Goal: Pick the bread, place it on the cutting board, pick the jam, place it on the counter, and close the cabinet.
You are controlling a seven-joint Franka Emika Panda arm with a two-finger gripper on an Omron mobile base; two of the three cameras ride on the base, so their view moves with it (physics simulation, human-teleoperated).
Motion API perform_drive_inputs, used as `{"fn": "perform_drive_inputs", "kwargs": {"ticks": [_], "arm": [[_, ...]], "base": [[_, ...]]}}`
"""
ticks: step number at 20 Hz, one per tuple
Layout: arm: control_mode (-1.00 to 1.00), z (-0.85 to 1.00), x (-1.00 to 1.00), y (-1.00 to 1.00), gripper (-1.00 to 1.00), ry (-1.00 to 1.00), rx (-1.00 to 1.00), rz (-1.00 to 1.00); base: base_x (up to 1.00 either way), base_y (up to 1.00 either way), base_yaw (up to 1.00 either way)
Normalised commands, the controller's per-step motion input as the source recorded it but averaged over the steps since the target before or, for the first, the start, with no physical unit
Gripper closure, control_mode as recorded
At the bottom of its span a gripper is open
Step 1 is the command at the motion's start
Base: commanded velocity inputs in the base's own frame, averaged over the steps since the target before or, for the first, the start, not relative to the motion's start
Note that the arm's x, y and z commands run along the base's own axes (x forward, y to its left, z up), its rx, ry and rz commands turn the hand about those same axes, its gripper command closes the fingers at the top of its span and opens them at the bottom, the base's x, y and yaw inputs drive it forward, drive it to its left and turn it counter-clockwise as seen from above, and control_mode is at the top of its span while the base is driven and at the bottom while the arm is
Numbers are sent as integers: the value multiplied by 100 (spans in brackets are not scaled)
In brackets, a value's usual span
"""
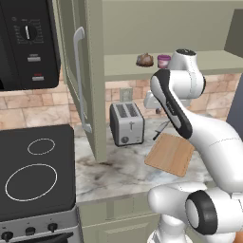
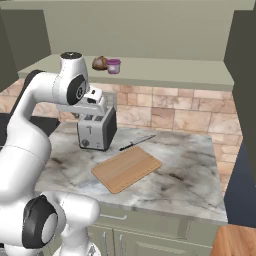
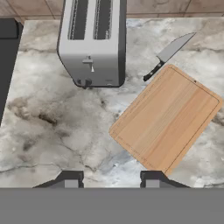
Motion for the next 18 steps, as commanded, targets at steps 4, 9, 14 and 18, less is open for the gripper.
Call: {"fn": "perform_drive_inputs", "kwargs": {"ticks": [4,9,14,18], "arm": [[-100,0,0,0,-100,0,0,0],[-100,3,0,0,-100,-8,0,0],[-100,19,0,0,-100,-17,0,0],[-100,14,0,0,-100,-17,0,0]], "base": [[0,0,0],[0,0,0],[0,0,0],[0,0,0]]}}
